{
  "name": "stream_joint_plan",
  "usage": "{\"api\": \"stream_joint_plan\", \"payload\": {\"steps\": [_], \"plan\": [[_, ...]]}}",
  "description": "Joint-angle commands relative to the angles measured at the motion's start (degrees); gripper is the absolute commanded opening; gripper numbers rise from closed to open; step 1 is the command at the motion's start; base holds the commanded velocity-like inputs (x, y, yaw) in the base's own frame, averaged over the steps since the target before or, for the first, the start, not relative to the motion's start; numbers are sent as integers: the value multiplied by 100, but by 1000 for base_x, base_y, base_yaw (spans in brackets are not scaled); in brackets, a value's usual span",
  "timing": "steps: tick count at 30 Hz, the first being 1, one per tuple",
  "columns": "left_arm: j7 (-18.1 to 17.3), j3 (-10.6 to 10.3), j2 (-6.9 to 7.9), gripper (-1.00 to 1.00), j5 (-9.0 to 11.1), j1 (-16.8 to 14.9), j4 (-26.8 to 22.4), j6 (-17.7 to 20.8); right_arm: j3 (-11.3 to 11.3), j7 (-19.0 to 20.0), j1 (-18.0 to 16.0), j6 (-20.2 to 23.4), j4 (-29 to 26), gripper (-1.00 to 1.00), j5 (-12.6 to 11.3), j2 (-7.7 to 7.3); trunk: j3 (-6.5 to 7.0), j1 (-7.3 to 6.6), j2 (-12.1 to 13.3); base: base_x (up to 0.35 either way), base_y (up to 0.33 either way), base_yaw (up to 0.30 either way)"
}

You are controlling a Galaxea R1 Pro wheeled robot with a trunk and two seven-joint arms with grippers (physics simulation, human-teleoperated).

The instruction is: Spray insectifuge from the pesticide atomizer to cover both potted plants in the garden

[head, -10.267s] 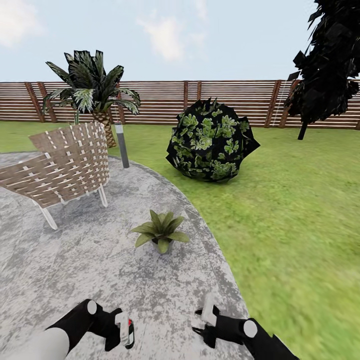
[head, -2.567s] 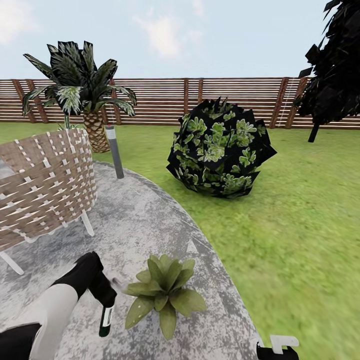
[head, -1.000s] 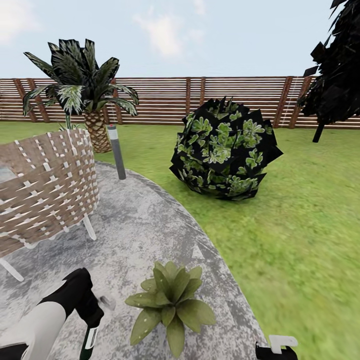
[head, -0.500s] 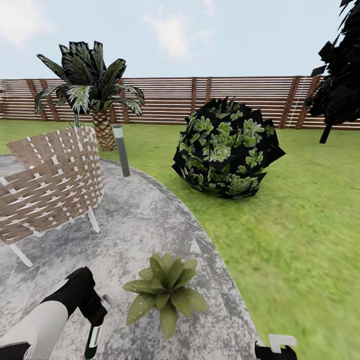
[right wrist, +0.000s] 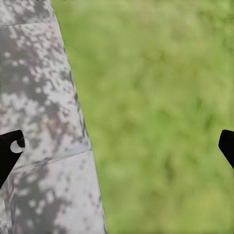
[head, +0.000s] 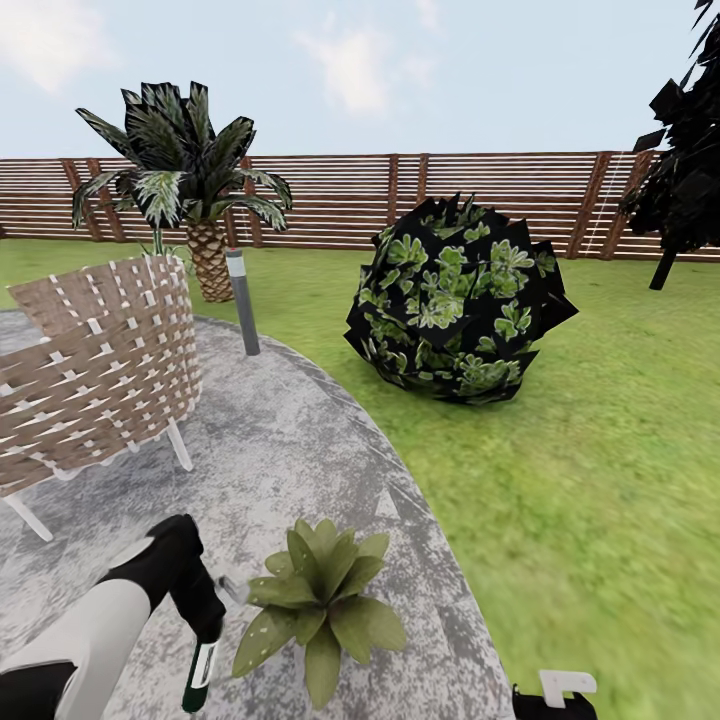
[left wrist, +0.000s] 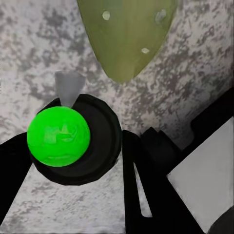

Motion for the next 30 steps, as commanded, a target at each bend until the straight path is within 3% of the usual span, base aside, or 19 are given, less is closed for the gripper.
{"api": "stream_joint_plan", "payload": {"steps": [1,4,13,22,30], "plan": [[-130,11,-6,-100,-169,-5,-58,63,48,-23,-3,-13,2,100,-31,3,-5,-1,-2,1,0,0],[-253,-17,-7,-100,-272,-8,-200,81,47,-24,-5,-13,1,100,-32,13,-5,-1,-2,0,0,101],[-280,-22,-12,-100,-301,-8,-360,109,47,-24,-4,-13,1,100,-32,16,-5,-1,-2,-21,-174,262],[-247,-22,55,-100,-301,-8,-365,120,49,-24,-3,-13,1,100,-32,20,-5,-1,-2,-236,-203,58],[-219,-27,45,-100,-301,28,-362,113,54,-24,-3,-13,8,100,-32,25,-5,-1,-2,-251,-196,259]]}}
